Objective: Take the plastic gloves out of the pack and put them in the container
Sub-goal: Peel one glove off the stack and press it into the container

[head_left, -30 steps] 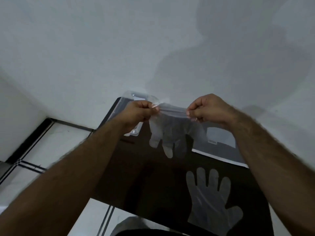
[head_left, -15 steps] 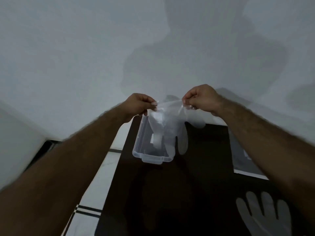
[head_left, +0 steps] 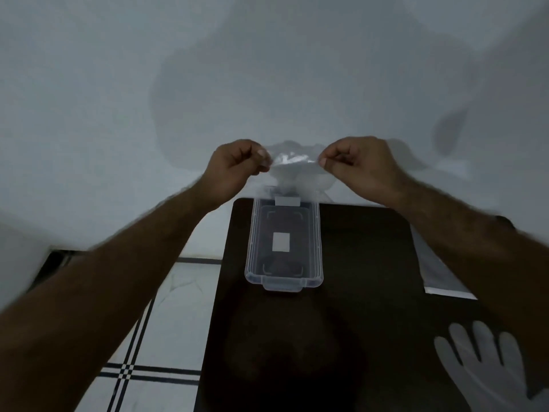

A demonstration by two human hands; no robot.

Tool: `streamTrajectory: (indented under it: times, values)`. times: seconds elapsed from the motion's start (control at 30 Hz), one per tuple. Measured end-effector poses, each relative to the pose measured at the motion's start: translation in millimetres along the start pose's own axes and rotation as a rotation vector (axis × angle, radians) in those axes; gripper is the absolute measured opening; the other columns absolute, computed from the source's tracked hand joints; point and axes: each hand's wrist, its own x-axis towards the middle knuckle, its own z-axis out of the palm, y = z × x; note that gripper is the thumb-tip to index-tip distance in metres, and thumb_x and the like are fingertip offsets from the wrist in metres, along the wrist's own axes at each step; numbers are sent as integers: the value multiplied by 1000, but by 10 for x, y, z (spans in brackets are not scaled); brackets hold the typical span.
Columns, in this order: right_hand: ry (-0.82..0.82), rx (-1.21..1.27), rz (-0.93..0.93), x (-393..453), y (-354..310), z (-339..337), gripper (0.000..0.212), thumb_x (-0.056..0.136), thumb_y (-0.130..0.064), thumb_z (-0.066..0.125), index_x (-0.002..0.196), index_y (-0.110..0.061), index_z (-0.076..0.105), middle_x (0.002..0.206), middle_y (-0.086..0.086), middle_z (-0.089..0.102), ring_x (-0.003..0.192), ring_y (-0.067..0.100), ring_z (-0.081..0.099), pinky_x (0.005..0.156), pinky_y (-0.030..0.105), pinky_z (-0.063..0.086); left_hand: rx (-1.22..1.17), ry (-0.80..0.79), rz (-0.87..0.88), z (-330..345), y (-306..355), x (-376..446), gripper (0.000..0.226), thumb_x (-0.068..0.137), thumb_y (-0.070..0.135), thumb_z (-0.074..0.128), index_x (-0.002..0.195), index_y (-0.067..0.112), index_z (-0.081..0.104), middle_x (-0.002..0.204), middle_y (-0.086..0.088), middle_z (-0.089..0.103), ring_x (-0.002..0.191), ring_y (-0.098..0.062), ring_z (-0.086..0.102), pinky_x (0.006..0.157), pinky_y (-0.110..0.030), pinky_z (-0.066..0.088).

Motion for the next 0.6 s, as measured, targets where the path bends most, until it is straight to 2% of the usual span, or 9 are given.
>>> streamTrajectory:
  times: [0.07,0.2,0.27,0.33,0.47,0.53,0.6]
  values:
    - [-46,-77,-52,-96,45,99,13,99,-23,76,108,-18,83,100,-8,81,93,6,76,90,26,60,55,-30,35,-15,-163,-103,15,109,12,63,105,12,77,107,-11,81,100,-20,77,91,-31,60]
    - [-152,-183,-88,-223,138,314,20,101,-24,72,115,-15,83,112,-3,82,102,10,75,99,29,57,329,-76,78,-12,-532,-251,25,110,25,63,113,8,80,111,-4,82,105,-18,77,97,-42,62]
    - [-219,-237,-88,-267,190,419,24,103,-28,68,117,-15,82,113,-1,82,101,14,75,96,32,57,422,-106,85,11,-721,-300,34,109,35,60,118,8,81,113,-4,82,106,-19,77,95,-45,62]
    - [-284,-309,-87,-304,264,548,30,102,-35,61,116,-17,82,112,-1,82,98,17,75,90,36,58,465,-131,79,34,-899,-336,39,109,39,58,124,11,80,121,-4,81,113,-19,76,100,-46,61]
    - [-374,-462,-127,-436,472,836,33,99,-38,53,103,-19,80,93,1,80,84,23,73,78,42,59,495,-155,54,66,-1207,-362,43,108,44,54,124,14,80,118,-2,81,111,-21,75,99,-44,61]
    - [-411,-512,-113,-495,550,963,32,100,-38,53,100,-20,79,87,0,78,78,21,72,74,39,60,517,-198,51,56,-1335,-368,47,107,50,52,121,15,81,109,-2,79,104,-21,74,92,-43,61]
    - [-479,-554,-62,-548,571,1054,28,104,-39,55,101,-23,78,88,-3,77,77,16,72,75,32,57,585,-272,98,63,-1461,-375,45,108,48,52,118,15,81,108,-2,79,105,-21,71,92,-45,60]
